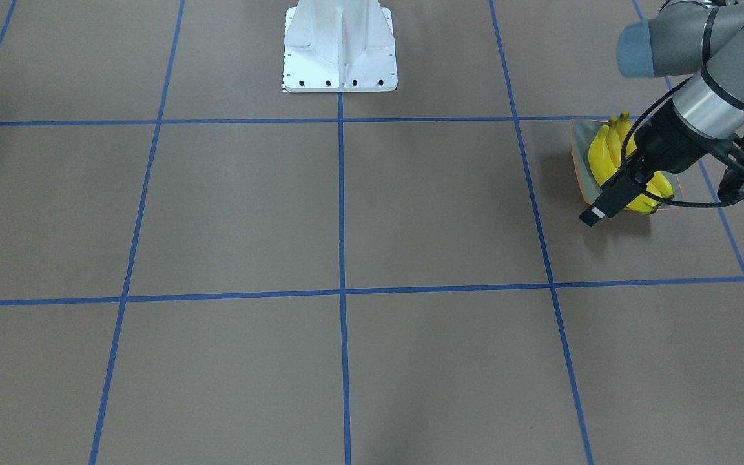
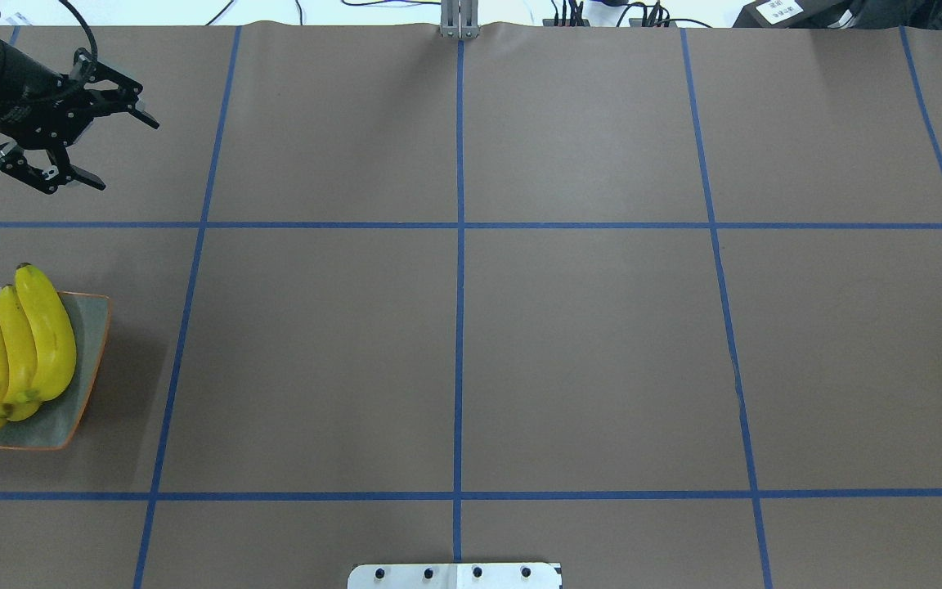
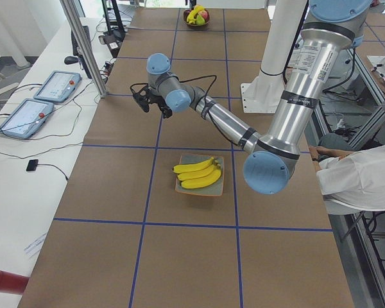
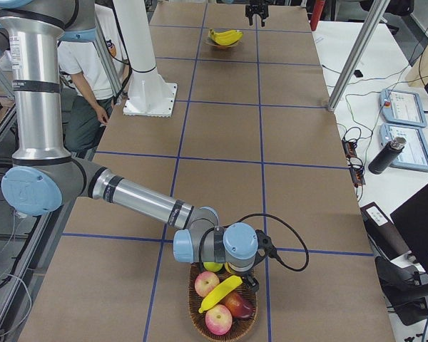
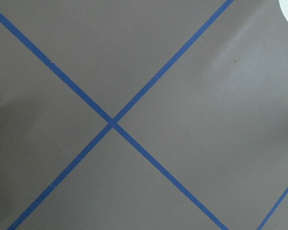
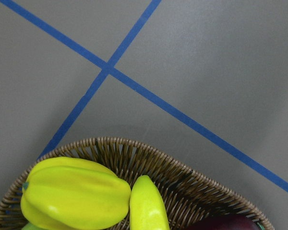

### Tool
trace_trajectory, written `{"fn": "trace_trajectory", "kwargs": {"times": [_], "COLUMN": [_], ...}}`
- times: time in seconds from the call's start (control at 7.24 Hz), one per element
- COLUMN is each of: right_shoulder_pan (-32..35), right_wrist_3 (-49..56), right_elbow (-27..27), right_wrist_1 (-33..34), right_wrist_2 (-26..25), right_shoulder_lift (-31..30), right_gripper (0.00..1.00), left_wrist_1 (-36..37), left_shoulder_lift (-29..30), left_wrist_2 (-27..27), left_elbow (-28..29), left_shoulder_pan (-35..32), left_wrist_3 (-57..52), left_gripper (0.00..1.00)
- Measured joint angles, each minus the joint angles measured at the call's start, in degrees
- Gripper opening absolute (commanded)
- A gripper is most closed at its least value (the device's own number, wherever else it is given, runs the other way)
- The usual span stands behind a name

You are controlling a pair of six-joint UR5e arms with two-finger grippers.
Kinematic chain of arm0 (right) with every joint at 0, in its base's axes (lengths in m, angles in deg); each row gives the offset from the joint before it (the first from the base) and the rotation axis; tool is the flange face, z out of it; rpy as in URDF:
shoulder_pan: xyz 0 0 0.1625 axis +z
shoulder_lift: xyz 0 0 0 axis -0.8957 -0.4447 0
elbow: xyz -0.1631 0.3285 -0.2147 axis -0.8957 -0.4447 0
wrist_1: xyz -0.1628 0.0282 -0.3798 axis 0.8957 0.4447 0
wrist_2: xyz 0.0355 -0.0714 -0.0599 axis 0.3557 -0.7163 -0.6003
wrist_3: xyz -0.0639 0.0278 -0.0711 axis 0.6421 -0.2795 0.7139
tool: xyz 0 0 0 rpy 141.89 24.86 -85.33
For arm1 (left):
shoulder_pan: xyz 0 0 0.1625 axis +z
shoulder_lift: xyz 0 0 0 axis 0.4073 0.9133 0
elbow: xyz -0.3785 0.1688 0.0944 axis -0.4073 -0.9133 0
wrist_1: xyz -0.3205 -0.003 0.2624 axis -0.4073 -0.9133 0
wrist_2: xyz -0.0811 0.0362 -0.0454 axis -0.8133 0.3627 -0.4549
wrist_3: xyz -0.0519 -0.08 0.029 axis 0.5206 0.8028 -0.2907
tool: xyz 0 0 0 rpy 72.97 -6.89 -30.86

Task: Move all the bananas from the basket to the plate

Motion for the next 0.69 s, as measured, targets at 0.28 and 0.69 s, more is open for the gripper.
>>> {"fn": "trace_trajectory", "kwargs": {"times": [0.28,0.69], "right_shoulder_pan": [-0.81,0.11], "right_wrist_3": [4.5,11.96], "right_elbow": [0.48,0.48], "right_wrist_1": [4.3,9.04], "right_wrist_2": [-0.22,-2.6], "right_shoulder_lift": [-0.13,0.07], "right_gripper": [0.89,0.89], "left_wrist_1": [0.0,-0.02], "left_shoulder_lift": [0.0,0.0], "left_wrist_2": [0.08,0.2], "left_elbow": [-0.03,-0.07], "left_shoulder_pan": [0.15,0.57], "left_wrist_3": [0.04,0.37], "left_gripper": [1.0,1.0]}}
